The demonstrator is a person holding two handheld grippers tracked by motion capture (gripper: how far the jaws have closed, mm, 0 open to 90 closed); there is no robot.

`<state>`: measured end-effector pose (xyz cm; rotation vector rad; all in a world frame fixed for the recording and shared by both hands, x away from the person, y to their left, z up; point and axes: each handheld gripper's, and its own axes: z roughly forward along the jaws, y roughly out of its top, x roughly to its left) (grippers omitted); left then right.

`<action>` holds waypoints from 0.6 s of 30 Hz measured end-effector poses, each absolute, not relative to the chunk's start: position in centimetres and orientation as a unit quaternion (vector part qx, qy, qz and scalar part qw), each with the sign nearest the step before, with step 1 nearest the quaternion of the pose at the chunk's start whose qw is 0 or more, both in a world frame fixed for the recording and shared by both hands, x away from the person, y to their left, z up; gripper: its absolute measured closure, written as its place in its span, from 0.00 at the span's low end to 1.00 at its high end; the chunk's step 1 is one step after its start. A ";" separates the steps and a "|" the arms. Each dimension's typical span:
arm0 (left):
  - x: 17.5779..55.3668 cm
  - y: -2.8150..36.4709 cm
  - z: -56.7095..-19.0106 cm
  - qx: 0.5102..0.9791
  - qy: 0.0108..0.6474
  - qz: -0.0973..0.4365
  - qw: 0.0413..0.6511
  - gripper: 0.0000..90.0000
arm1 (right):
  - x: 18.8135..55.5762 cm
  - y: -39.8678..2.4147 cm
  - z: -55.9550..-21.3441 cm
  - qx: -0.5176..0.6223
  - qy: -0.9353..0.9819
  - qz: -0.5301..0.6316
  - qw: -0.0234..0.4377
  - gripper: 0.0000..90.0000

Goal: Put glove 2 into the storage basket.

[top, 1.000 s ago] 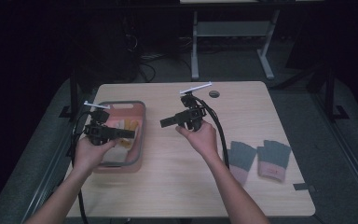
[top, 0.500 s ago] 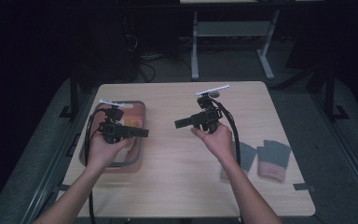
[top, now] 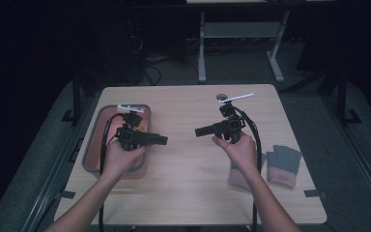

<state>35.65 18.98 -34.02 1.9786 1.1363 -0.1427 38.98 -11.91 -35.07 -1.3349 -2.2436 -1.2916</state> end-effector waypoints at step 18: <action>34.8 14.7 -34.9 0.800 0.419 -0.074 0.423 0.49 | 37.4 -16.6 -35.9 -0.485 -0.755 -0.431 0.096 0.56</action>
